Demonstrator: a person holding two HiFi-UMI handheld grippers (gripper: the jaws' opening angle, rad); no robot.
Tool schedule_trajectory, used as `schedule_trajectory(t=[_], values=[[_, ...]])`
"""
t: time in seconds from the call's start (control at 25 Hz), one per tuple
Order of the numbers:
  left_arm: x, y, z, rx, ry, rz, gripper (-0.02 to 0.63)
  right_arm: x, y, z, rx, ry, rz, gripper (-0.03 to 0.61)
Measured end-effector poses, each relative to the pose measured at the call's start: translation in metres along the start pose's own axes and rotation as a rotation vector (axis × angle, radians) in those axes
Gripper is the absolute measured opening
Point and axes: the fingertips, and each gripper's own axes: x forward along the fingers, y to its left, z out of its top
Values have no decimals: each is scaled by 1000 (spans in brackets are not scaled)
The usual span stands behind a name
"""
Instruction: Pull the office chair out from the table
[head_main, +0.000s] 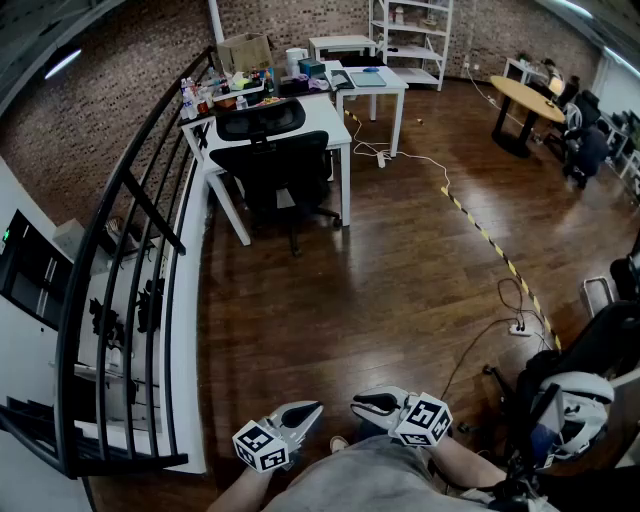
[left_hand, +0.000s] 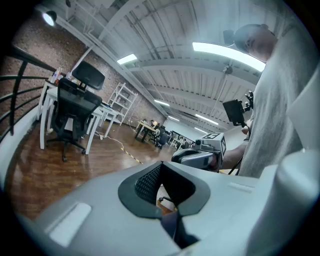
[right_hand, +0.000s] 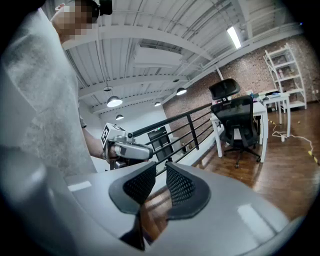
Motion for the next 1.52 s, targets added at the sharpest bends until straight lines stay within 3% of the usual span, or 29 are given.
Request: schedule_trajectory(t=[0.16, 0.28, 1.08, 1.52], values=[[-7, 1, 61, 135, -108, 35, 3, -6, -6, 58, -129, -81, -35, 40], [0, 12, 98, 180, -157, 49, 3, -8, -22, 88, -214, -108, -47, 38], [101, 130, 191, 204, -189, 180, 3, 11, -198, 172, -285, -120, 18, 38], [119, 259, 262, 204, -210, 175, 3, 84, -299, 236, -267, -128, -26, 37]])
